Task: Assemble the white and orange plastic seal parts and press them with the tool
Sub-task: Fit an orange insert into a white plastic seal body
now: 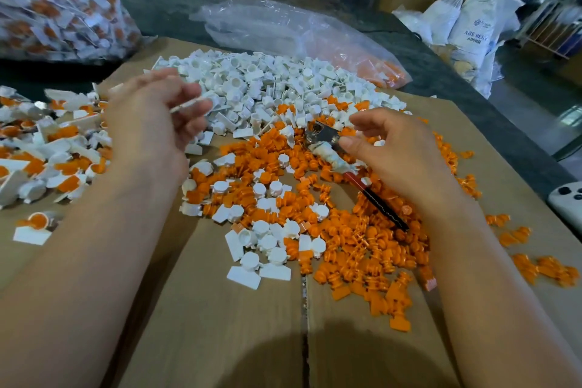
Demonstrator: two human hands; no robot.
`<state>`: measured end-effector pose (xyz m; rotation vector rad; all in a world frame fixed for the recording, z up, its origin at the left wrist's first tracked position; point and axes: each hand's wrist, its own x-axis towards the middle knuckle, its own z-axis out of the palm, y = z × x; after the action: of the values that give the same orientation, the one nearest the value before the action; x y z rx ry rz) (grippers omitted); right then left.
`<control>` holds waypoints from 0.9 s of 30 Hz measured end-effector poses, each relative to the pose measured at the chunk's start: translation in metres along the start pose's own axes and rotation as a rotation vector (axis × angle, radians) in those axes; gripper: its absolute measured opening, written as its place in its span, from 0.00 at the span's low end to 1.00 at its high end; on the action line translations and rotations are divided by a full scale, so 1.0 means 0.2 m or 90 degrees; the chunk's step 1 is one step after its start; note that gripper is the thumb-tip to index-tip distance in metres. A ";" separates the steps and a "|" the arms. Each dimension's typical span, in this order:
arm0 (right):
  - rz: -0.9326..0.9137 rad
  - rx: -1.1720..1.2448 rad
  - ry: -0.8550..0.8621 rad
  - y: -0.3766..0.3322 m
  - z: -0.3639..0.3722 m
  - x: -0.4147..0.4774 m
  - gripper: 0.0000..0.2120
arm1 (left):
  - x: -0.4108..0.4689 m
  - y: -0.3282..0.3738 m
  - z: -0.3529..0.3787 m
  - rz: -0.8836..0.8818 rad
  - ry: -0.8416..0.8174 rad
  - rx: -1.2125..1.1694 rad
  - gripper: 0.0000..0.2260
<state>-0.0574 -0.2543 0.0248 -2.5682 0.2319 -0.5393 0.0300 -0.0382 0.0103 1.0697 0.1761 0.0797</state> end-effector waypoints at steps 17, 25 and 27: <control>0.054 -0.284 -0.285 0.04 -0.03 0.00 0.42 | 0.00 -0.13 0.04 0.296 -0.172 0.814 0.16; 0.053 -0.280 -0.260 0.04 -0.02 0.00 0.38 | 0.03 -0.14 0.05 0.272 -0.209 0.945 0.19; 0.054 -0.278 -0.257 0.04 -0.02 0.00 0.38 | 0.04 -0.14 0.05 0.283 -0.218 0.967 0.16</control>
<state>-0.0590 -0.2625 0.0233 -2.9971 0.3435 0.0812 0.0385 -0.0591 -0.0111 2.6000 -0.4059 0.1676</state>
